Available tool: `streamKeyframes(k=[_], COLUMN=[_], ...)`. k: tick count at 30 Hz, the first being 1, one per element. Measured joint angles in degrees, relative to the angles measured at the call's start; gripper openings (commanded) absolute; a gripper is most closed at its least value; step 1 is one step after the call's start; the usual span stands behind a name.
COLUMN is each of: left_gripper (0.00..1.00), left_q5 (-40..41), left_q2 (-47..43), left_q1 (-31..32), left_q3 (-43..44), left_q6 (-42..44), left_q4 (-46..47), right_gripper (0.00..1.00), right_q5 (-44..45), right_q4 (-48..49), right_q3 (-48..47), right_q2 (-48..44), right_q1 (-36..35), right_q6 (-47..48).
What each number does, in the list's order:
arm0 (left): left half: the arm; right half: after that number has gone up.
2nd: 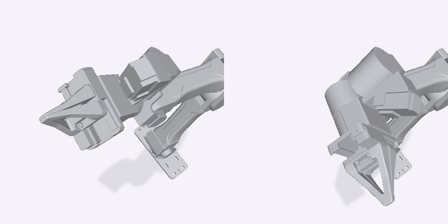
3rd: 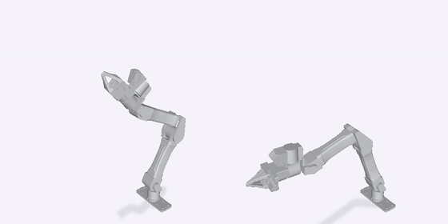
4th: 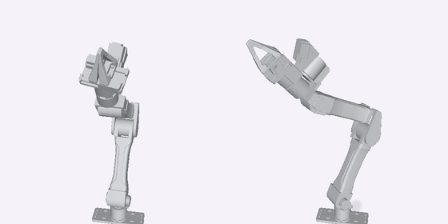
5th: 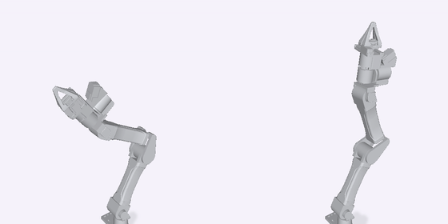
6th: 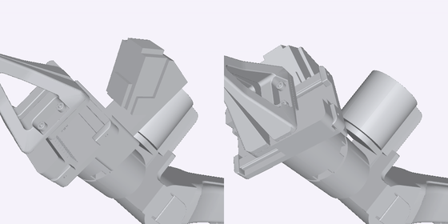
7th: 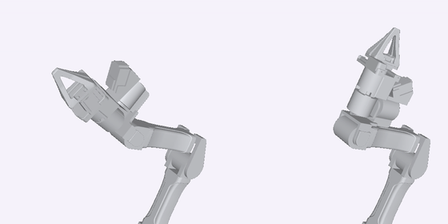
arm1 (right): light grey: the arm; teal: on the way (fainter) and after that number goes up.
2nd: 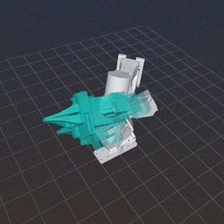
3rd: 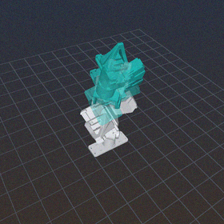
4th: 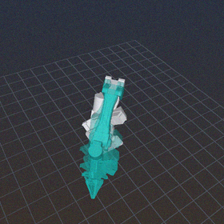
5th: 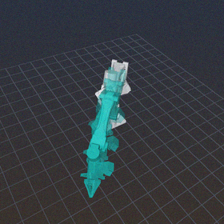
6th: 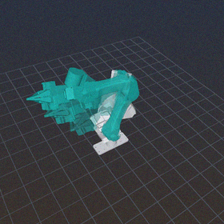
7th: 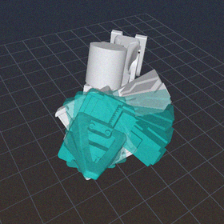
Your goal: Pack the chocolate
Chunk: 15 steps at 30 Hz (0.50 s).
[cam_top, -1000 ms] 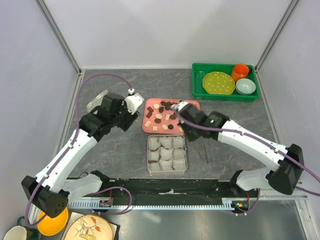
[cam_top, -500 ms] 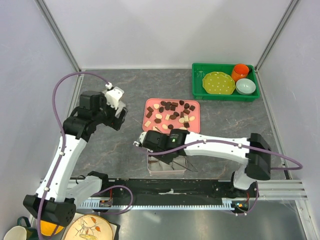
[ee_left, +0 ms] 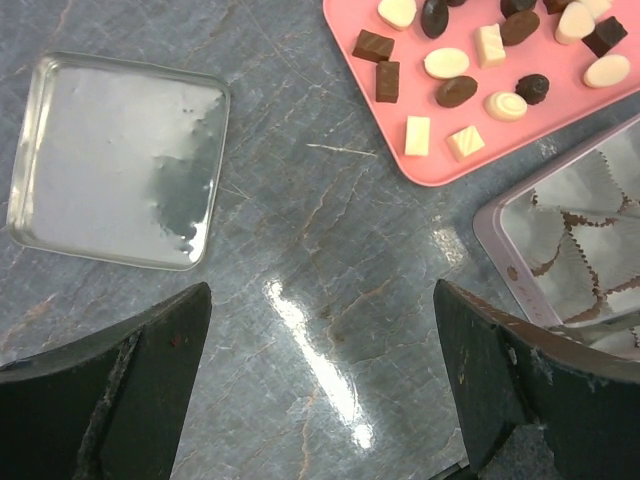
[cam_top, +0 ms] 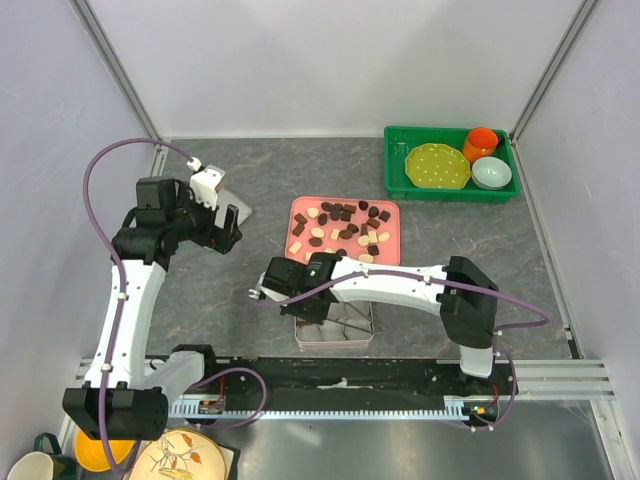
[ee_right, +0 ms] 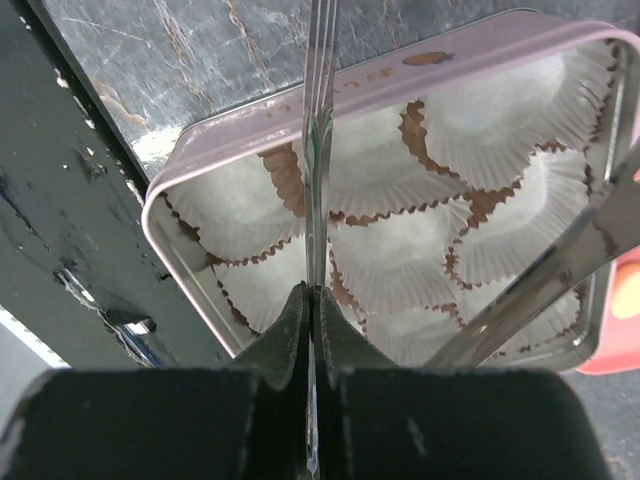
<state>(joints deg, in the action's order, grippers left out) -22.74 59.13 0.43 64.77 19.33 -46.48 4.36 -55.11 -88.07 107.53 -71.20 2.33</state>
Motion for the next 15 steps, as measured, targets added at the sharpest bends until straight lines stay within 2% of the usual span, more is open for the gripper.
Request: streamKeyframes(k=[4,11,15], left_gripper=[0.99,0.99,0.99], left_q5=[-0.3,-0.3,-0.4], left_q2=[0.1,-0.1,-0.5], left_q1=[0.0,0.0,0.0], left_q3=[0.0,-0.2,-0.5], left_q6=[0.0,0.0,0.4], left_q4=[-0.1,-0.1,-0.2], right_gripper=[0.15,0.38,0.42], right_q5=[-2.7,-5.3,-5.9], right_q4=[0.6,3.1,3.8], right_q3=[-0.1,-0.1,-0.1], right_q2=[1.2,1.4,1.4], right_q1=[1.4,2.4,2.4], right_q6=[0.8,1.5,1.6])
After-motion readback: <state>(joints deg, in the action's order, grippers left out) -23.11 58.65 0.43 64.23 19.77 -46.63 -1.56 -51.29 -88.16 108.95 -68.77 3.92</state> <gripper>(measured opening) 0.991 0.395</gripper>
